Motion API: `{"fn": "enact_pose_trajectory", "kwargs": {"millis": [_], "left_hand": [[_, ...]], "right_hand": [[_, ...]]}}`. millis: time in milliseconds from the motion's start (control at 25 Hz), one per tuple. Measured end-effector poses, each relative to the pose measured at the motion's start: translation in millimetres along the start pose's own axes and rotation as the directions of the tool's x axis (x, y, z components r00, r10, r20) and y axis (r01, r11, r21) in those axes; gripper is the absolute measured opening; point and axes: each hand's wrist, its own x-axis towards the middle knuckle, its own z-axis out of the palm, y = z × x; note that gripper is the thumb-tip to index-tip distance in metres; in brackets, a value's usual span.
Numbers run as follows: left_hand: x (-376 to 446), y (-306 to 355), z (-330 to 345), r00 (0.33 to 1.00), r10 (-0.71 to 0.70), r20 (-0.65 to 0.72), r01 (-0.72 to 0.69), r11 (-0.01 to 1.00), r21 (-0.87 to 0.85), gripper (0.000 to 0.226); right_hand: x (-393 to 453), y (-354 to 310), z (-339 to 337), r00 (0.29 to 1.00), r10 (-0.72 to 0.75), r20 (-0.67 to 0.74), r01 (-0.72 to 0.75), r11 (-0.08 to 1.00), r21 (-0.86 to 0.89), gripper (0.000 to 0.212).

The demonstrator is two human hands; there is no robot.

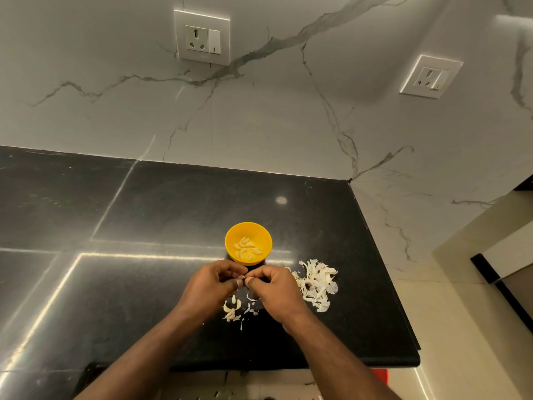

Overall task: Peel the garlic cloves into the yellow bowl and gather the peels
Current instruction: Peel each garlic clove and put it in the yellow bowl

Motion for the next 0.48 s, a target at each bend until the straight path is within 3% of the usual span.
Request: {"fn": "enact_pose_trajectory", "kwargs": {"millis": [240, 480], "left_hand": [[-6, -2, 9, 0.998, -0.051, -0.029, 0.045, 0.983, -0.178, 0.019], [-10, -3, 13, 0.995, -0.088, -0.050, 0.076, 0.978, -0.195, 0.017]], "right_hand": [[-2, 0, -1, 1.000, 0.008, -0.029, -0.009, 1.000, -0.030, 0.004], [-5, -3, 3, 0.999, -0.030, -0.038, 0.023, 0.981, -0.190, 0.007]]}}
